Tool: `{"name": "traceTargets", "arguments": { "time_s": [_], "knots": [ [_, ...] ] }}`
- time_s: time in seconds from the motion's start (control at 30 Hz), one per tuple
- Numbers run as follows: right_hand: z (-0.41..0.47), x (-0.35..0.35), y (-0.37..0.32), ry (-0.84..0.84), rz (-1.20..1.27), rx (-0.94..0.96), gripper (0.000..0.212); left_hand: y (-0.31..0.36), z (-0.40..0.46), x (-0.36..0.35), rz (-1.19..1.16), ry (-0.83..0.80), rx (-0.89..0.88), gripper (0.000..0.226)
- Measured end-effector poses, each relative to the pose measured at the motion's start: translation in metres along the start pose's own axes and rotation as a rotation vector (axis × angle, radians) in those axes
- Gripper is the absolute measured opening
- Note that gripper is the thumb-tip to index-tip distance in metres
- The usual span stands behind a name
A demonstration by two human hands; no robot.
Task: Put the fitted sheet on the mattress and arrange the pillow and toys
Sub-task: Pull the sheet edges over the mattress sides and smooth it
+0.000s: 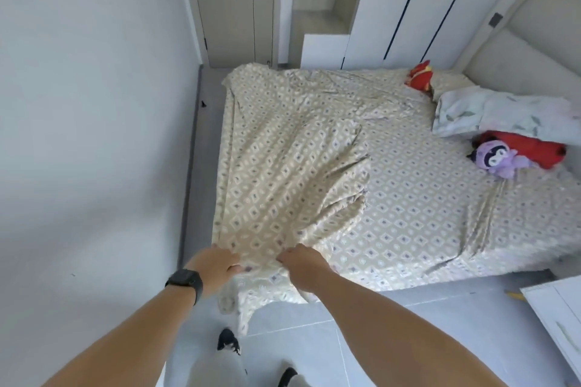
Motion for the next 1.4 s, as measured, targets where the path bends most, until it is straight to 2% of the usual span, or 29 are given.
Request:
{"name": "traceTargets", "arguments": {
  "time_s": [0.17,0.27,0.33,0.47,0.53,0.63,0.67,0.77,0.87,0.9,0.97,1.0,1.1,1.17,1.23,1.27,1.3,1.37,1.4],
  "knots": [
    [-0.015,-0.005,-0.01,0.035,0.023,-0.029,0.036,0.011,-0.018,-0.004,0.009,-0.011,0.059,0.026],
    [-0.025,-0.006,-0.003,0.033,0.019,-0.14,0.032,0.009,-0.017,-0.001,-0.243,-0.003,0.113,0.029],
    [-0.034,0.006,0.014,0.081,0.057,-0.295,0.028,0.012,-0.015,0.019,-0.371,0.084,0.058,0.031],
    [-0.057,0.054,0.064,0.295,0.055,-0.615,0.025,0.011,-0.008,0.069,-0.47,0.278,-0.064,0.036],
    [-0.077,0.089,0.097,0.437,0.09,-0.76,0.031,0.0,0.001,0.097,-0.511,0.39,-0.03,0.039],
    [-0.111,0.153,0.147,0.715,0.248,-0.905,0.027,-0.017,0.009,0.137,-0.621,0.558,0.106,0.037],
    [-0.118,0.173,0.158,0.761,0.298,-0.889,0.027,-0.018,0.012,0.149,-0.639,0.585,0.119,0.035],
    [-0.118,0.212,0.175,0.696,0.285,-0.716,0.028,0.015,0.026,0.184,-0.66,0.559,0.044,0.034],
    [-0.089,0.206,0.169,0.463,0.472,-0.498,0.02,0.073,0.041,0.211,-0.706,0.54,-0.076,0.033],
    [-0.078,0.195,0.162,0.314,0.566,-0.401,0.026,0.093,0.045,0.217,-0.731,0.541,-0.095,0.032],
    [-0.057,0.17,0.146,0.045,0.707,-0.253,0.07,0.123,0.053,0.225,-0.771,0.567,-0.125,0.034],
    [-0.05,0.159,0.138,-0.022,0.741,-0.204,0.083,0.133,0.057,0.228,-0.79,0.59,-0.133,0.035],
    [-0.033,0.13,0.14,-0.042,0.94,-0.088,0.091,0.157,0.077,0.236,-0.821,0.662,-0.128,0.032],
    [-0.025,0.124,0.146,0.025,1.165,-0.06,0.098,0.162,0.083,0.238,-0.835,0.673,-0.089,0.036],
    [-0.017,0.127,0.157,0.126,1.264,-0.09,0.105,0.164,0.084,0.238,-0.843,0.692,-0.042,0.037],
    [-0.014,0.129,0.165,0.138,1.263,-0.1,0.101,0.165,0.083,0.235,-0.852,0.706,-0.004,0.035],
    [-0.011,0.133,0.17,0.14,1.236,-0.103,0.084,0.162,0.082,0.233,-0.859,0.721,0.022,0.034],
    [-0.007,0.14,0.175,0.105,1.13,-0.055,0.031,0.153,0.078,0.228,-0.843,0.764,0.075,0.03],
    [-0.008,0.145,0.174,0.079,1.079,-0.02,0.019,0.148,0.076,0.226,-0.84,0.786,0.107,0.029]
  ]
}}
Point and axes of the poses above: each hand's wrist, its own z-axis towards the middle knuckle, its own x-axis out of the back of the hand, y = z × x, the point moved 1 cm from there along z, towards the middle knuckle, and after that the axes turned 6 degrees about x, right-handed, at the moved point
